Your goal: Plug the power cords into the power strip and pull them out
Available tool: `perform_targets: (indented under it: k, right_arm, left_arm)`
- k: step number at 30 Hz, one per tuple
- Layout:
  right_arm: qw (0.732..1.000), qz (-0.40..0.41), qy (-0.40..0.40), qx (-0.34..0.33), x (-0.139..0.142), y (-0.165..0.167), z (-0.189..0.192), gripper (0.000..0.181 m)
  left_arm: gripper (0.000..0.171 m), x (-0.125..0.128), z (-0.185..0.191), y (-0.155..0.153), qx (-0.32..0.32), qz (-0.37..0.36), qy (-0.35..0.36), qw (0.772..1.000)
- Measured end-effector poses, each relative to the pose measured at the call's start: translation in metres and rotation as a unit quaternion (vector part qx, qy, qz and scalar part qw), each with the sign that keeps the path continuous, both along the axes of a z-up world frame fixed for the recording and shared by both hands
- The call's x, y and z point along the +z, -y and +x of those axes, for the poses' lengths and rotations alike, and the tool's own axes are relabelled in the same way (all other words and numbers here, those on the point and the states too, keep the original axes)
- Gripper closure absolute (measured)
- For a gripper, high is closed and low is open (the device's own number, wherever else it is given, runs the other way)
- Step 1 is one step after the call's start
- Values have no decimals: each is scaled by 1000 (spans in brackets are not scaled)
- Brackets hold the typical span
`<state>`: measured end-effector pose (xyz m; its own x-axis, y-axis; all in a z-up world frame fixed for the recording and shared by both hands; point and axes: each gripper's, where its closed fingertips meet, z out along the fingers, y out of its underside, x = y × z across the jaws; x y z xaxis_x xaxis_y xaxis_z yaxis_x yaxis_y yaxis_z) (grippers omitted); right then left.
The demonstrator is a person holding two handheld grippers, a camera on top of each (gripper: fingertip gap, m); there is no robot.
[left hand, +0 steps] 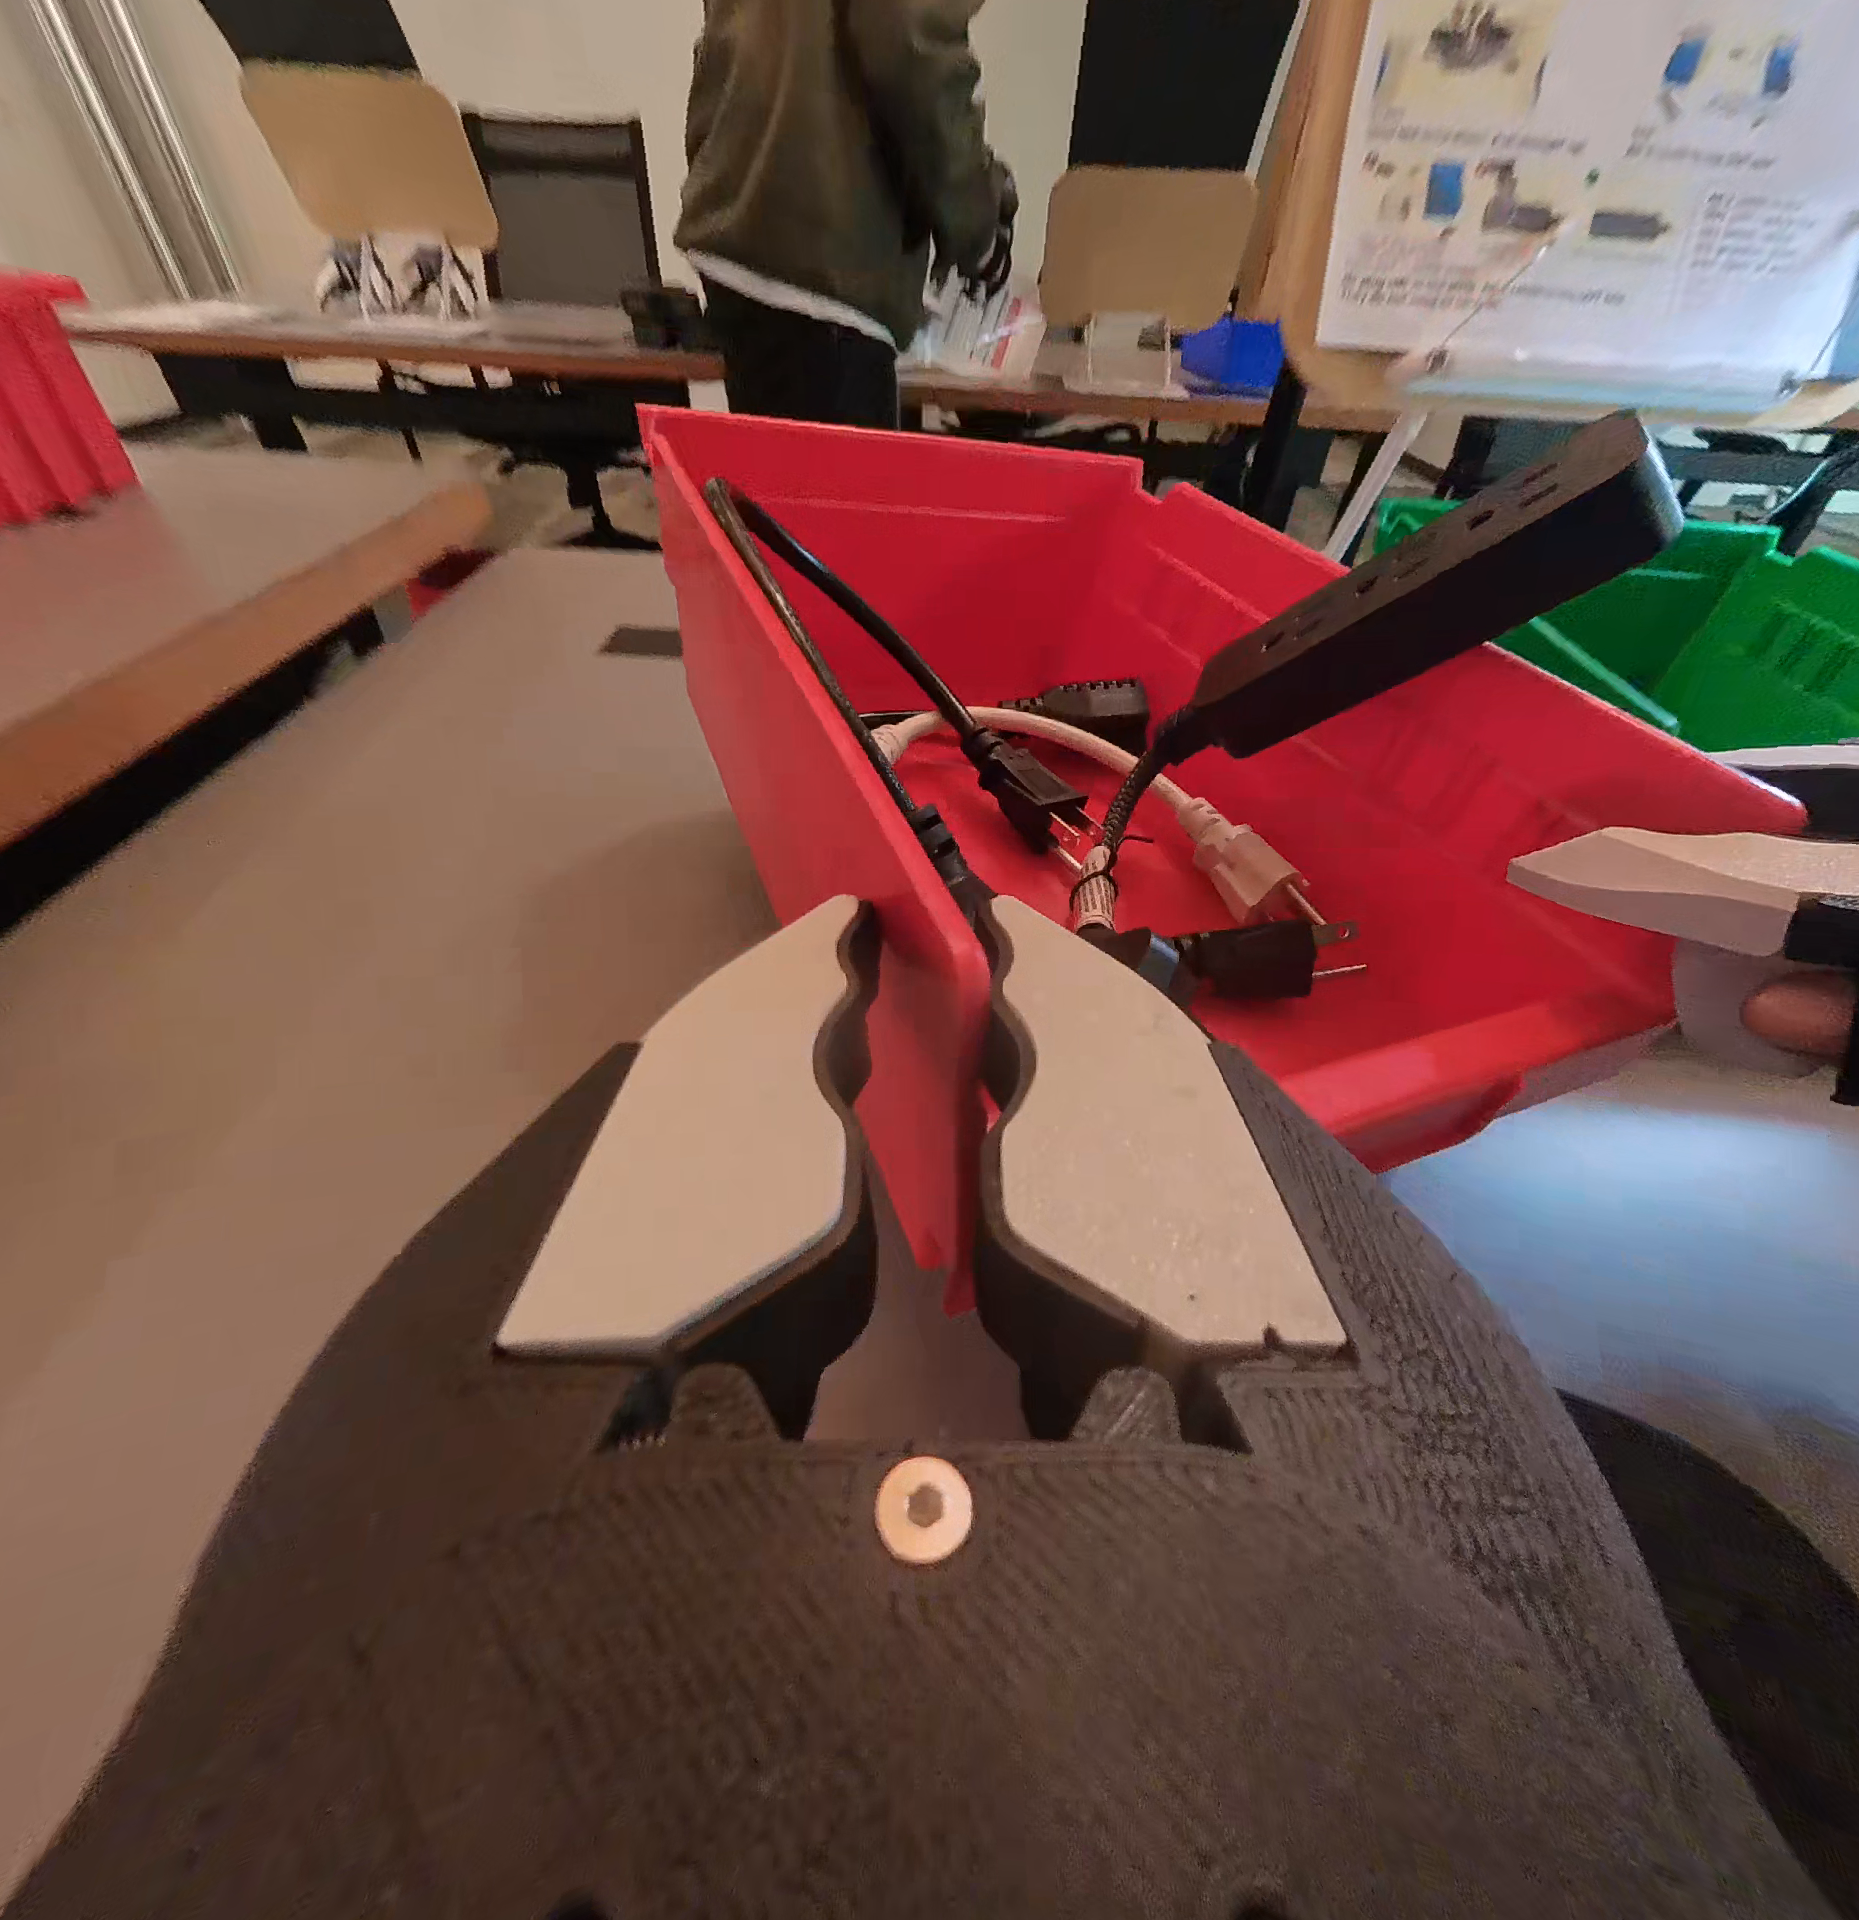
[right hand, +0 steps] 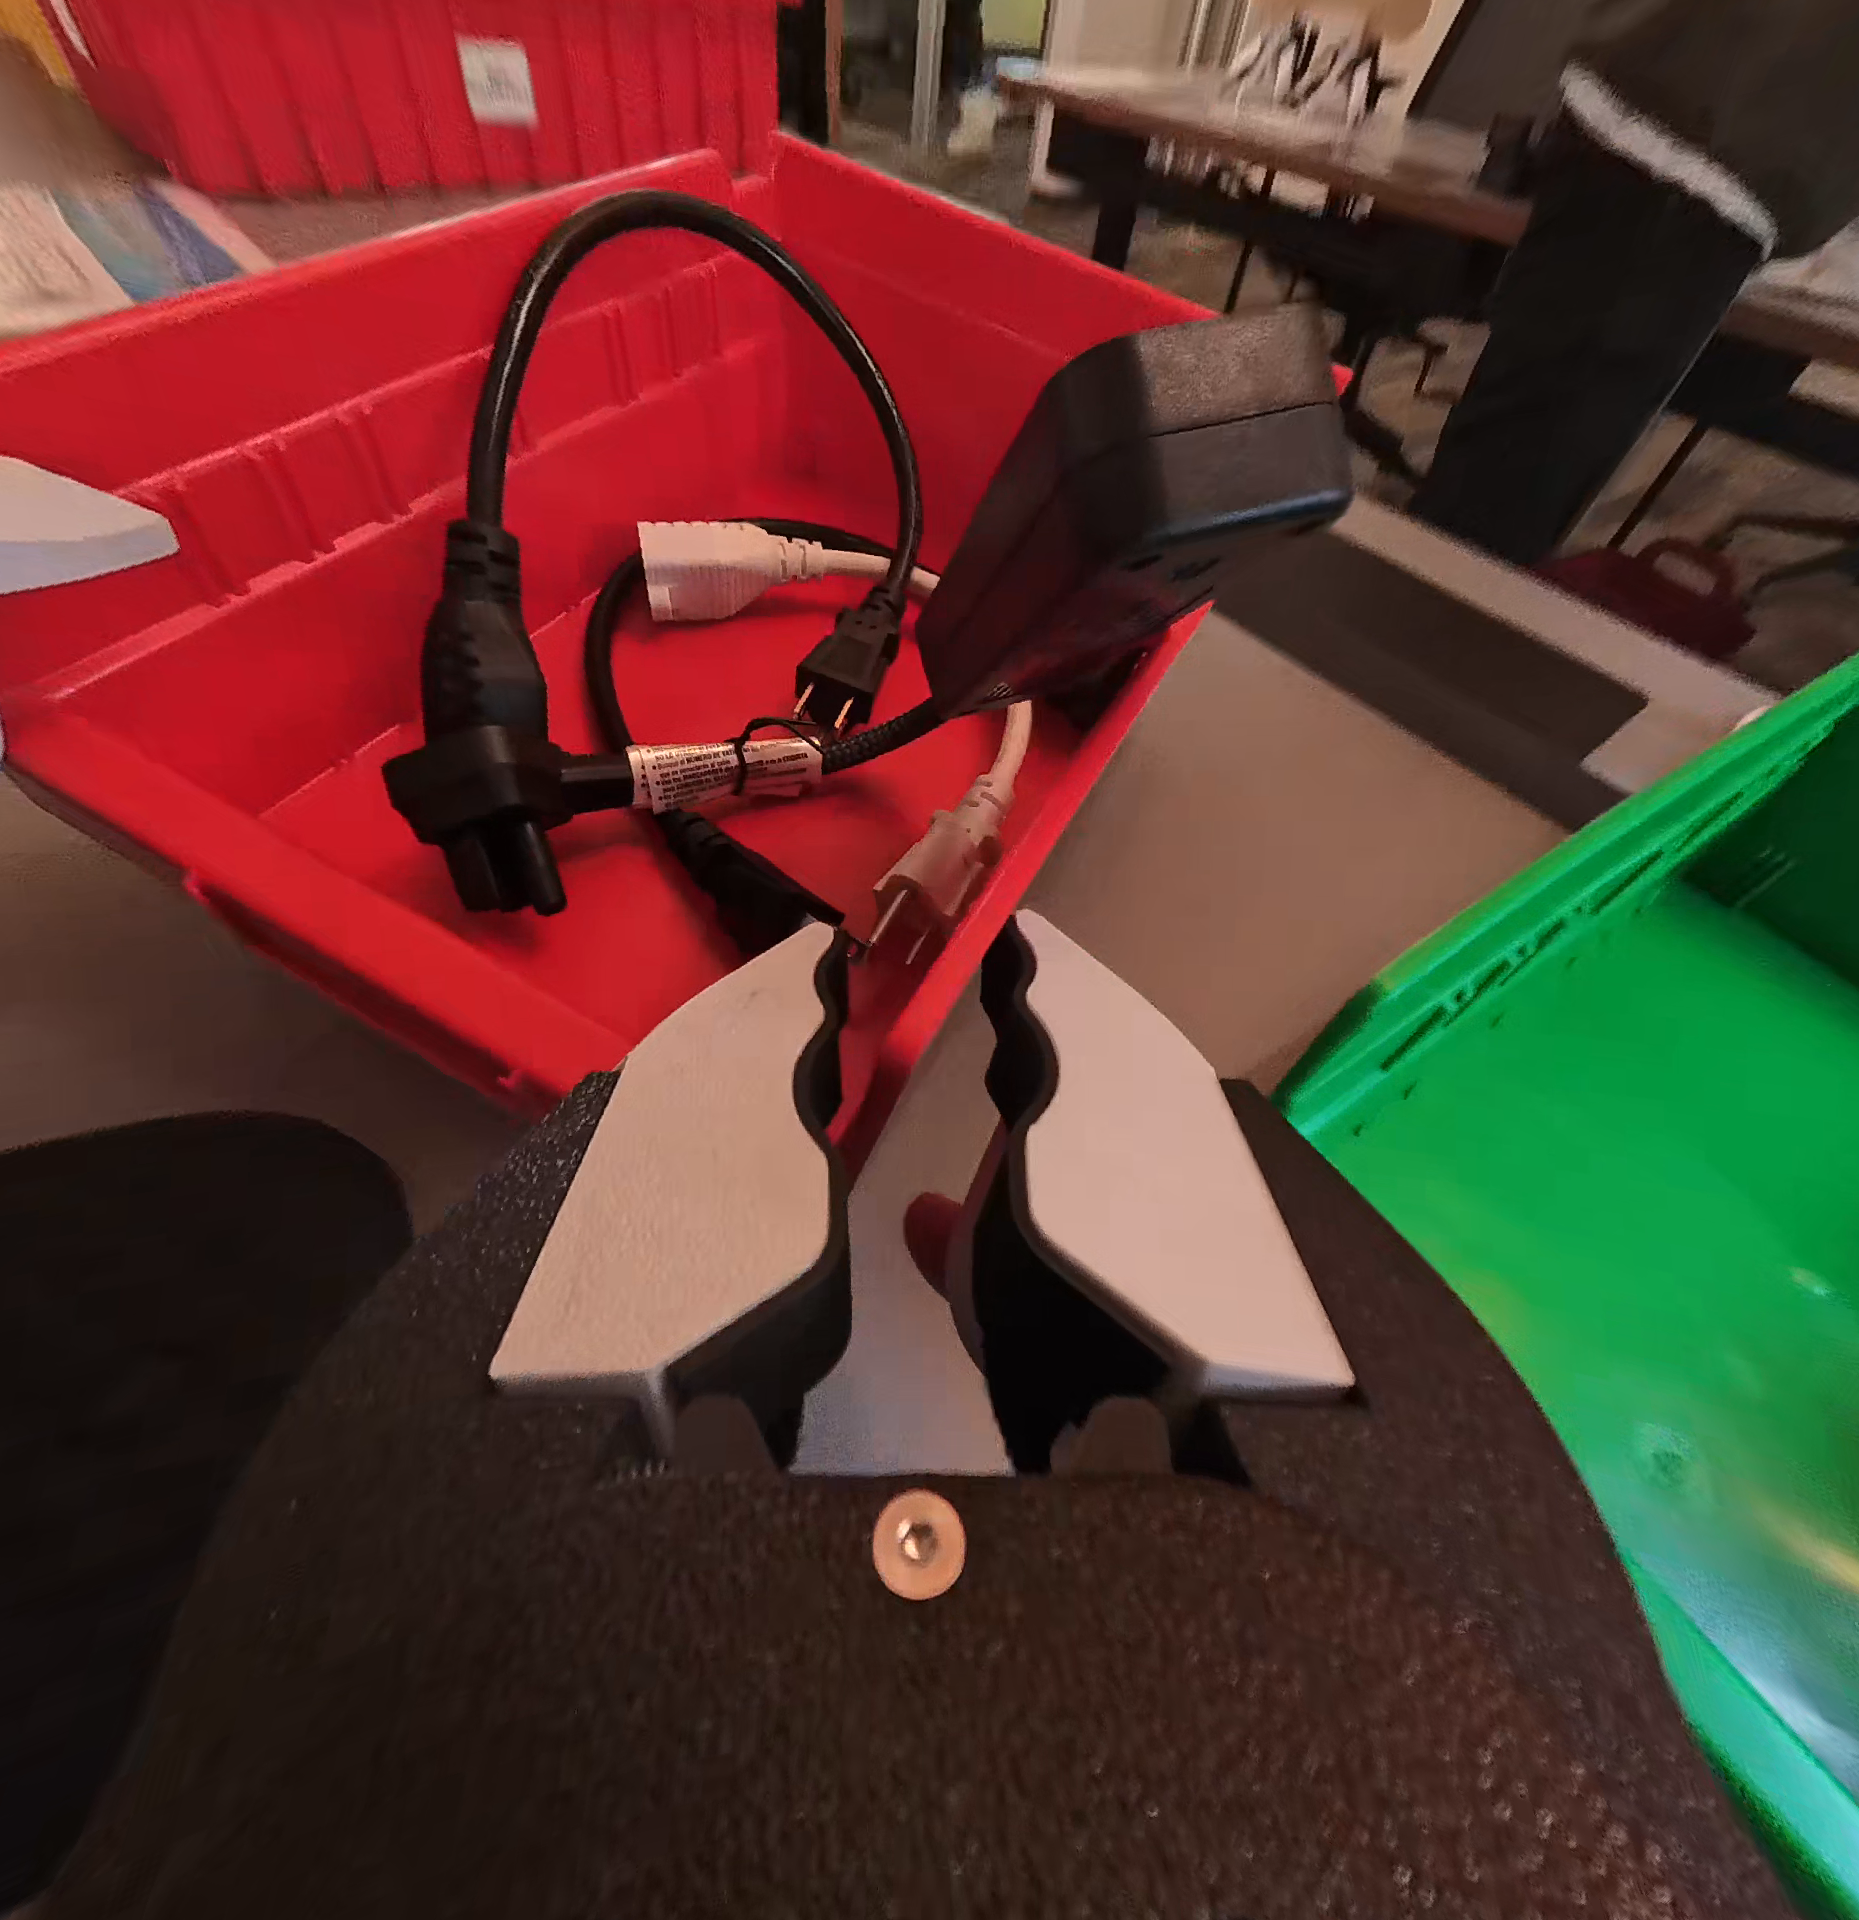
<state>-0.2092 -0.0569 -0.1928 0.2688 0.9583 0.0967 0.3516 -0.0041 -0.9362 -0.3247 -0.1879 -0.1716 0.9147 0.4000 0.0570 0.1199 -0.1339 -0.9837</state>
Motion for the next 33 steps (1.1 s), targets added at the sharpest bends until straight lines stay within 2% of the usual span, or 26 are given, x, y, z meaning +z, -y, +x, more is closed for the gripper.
perform_targets:
  k: [2, 5, 10, 11, 14, 17, 20, 23, 25, 29, 31, 32, 33]
  right_arm:
    - [1000, -6, 21, 5, -13, -6, -1, 153]
    - [999, 20, 30, 15, -3, -6, 7, 153]
    - [998, 14, 33, 58, 23, 9, 55, 128]
    - [997, 22, 45, 57, 25, 7, 70, 125]
    - [991, 55, 109, 45, 18, -13, 116, 120]
    - [979, 63, 187, 53, 4, -38, 160, 123]
    - [961, 100, 245, 81, -4, -58, 181, 125]
    - [941, 128, 296, 107, -7, -72, 175, 124]
    - [917, 149, 343, 135, -14, -75, 163, 121]
    - [862, 144, 451, 179, -57, -84, 139, 118]
    - [838, 162, 491, 174, -78, -101, 139, 127]
    - [847, 153, 477, 178, -80, -100, 137, 141]
    - [861, 145, 455, 174, -77, -98, 135, 148]
  left_arm:
    - [153, -19, -3, -5, -6, -27, 23, 999]
    - [151, -24, -4, -8, -23, -37, 25, 999]
    - [128, 0, -10, 2, -52, -35, -32, 998]
    - [123, 3, -5, 2, -77, -52, -41, 995]
    - [122, 8, 14, 2, -145, -127, -92, 977]
    - [121, 6, 37, 0, -208, -218, -138, 944]
    - [123, -9, 65, -7, -286, -288, -166, 899]
    - [119, -32, 84, -14, -338, -359, -203, 846]
    - [119, -46, 91, -22, -362, -394, -222, 815]
    - [118, -73, 90, -47, -381, -457, -243, 766]
    - [121, -86, 89, -57, -389, -481, -251, 744]
    - [125, -92, 89, -61, -395, -487, -251, 738]
    - [126, -96, 92, -63, -408, -490, -239, 733]
